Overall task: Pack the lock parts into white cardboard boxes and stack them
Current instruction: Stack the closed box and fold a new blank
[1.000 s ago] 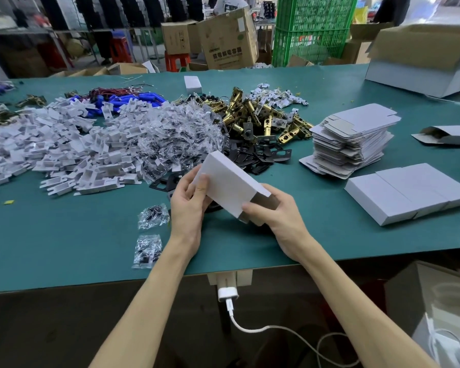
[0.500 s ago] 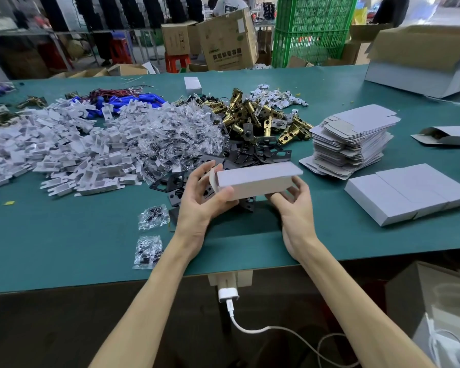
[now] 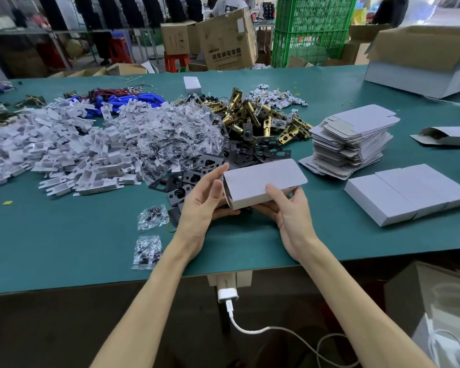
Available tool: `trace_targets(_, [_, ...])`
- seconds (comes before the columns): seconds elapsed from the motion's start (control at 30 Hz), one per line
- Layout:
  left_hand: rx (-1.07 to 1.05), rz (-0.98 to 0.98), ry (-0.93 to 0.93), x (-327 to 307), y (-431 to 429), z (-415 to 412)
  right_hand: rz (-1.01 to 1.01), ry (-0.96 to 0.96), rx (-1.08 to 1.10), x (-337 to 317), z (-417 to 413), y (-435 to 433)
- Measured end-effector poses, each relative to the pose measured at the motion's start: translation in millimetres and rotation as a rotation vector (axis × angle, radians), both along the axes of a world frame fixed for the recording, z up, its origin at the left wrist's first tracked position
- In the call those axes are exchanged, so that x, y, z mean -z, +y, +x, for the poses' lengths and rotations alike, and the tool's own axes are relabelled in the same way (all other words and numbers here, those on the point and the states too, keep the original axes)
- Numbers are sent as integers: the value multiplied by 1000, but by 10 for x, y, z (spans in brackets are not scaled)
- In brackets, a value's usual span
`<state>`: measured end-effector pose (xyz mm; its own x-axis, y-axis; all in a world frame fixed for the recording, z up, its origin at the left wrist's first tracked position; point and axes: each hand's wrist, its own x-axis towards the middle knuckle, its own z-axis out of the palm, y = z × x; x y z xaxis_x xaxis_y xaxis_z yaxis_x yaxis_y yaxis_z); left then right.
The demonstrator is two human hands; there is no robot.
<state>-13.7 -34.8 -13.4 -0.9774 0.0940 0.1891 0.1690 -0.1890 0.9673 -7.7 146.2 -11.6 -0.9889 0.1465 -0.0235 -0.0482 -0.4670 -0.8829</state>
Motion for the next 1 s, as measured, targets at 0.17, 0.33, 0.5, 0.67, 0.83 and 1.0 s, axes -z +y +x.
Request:
trace_targets(0.17, [-27, 16, -9, 36, -8, -35, 56, 17, -28, 9, 0, 7])
trace_targets(0.33, [8, 41, -115, 78, -20, -63, 78, 40, -29, 24, 6, 19])
trace_targets(0.5, [13, 60, -145, 63, -21, -64, 81, 35, -25, 45, 6, 32])
trace_targets(0.67, [-24, 78, -142, 89, -30, -81, 92, 36, -31, 29, 11, 28])
trace_targets(0.83, [-26, 65, -117, 97, -16, -73, 87, 55, -36, 41, 4, 28])
trace_targets(1.0, [-98, 37, -127, 136, -16, -97, 116, 81, -69, 46, 10, 23])
